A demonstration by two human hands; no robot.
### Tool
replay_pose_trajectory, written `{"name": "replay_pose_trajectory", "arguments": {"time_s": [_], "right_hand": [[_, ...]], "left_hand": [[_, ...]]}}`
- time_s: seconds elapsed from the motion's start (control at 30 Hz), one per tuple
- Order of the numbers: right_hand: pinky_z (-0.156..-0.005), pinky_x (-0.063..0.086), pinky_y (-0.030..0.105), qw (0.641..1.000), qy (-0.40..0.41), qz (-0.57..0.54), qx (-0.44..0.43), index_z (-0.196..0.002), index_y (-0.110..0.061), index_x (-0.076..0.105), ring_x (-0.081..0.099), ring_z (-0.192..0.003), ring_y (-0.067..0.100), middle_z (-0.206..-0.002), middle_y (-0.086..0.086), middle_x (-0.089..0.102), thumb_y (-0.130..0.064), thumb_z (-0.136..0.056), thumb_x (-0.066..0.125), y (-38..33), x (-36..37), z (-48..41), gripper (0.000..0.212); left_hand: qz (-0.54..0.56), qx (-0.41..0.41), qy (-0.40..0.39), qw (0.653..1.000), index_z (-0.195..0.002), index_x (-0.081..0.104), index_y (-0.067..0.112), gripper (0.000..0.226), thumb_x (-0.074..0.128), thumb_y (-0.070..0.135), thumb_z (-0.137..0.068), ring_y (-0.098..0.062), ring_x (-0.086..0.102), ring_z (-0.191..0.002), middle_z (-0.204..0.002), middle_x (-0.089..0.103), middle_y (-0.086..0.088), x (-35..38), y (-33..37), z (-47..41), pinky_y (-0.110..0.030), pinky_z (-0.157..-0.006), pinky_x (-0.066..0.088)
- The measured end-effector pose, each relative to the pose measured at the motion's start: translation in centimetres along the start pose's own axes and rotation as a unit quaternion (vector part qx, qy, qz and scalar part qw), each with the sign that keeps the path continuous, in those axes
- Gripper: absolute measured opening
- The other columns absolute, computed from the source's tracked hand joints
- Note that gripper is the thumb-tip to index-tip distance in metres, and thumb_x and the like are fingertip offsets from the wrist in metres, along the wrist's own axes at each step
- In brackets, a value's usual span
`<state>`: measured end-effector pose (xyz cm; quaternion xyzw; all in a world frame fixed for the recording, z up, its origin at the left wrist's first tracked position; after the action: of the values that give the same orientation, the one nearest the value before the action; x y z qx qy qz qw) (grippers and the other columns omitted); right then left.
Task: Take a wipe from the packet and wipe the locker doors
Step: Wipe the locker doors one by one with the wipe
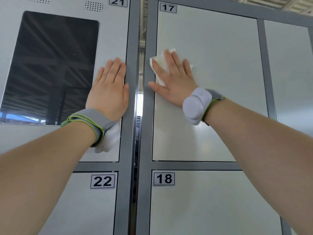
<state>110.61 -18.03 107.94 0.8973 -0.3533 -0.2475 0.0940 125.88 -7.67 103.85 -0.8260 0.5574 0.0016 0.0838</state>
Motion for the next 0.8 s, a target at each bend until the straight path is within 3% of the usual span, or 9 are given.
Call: {"name": "replay_pose_trajectory", "arguments": {"time_s": [0.2,0.43,0.8], "right_hand": [[-0.115,-0.012,0.041,0.998,-0.032,0.029,-0.041,-0.151,-0.031,0.001,-0.019,-0.144,0.024,-0.157,0.008,-0.018,-0.056,-0.095,0.025,-0.1,0.2,2.3,0.066],[-0.116,-0.008,0.044,0.999,-0.012,0.005,0.034,-0.151,-0.03,0.0,-0.016,-0.144,0.025,-0.157,0.01,-0.016,-0.057,-0.096,0.024,-0.3,-0.6,-0.6,0.066],[-0.115,-0.012,0.041,0.998,-0.039,0.033,-0.043,-0.151,-0.03,0.001,-0.02,-0.144,0.024,-0.157,0.009,-0.018,-0.057,-0.095,0.027,-1.2,0.6,4.1,0.067]], "left_hand": [[0.002,0.016,-0.001,1.0,-0.147,0.021,-0.002,0.064,0.02,0.027,-0.09,-0.031,0.011,-0.145,-0.156,0.016,-0.016,-0.2,-0.2,0.0,-0.034,-0.116,0.001],[0.001,0.032,-0.017,0.999,-0.146,0.021,-0.003,0.064,0.02,0.029,-0.091,-0.033,0.011,-0.145,-0.156,0.016,-0.018,-0.3,-0.3,-0.1,-0.036,-0.116,0.002],[-0.009,0.039,-0.023,0.999,-0.147,0.016,-0.004,0.055,0.033,0.018,-0.099,-0.032,0.006,-0.145,-0.156,0.011,-0.018,-0.2,-0.5,-0.1,-0.038,-0.116,0.001]]}}
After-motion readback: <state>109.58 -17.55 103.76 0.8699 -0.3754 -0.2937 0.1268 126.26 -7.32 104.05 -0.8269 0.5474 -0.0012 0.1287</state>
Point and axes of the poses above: each hand's wrist, its own z-axis away from the middle knuckle, its own x-axis out of the palm, y = z × x, the point moved 2 cm from there along -z, towards the middle knuckle
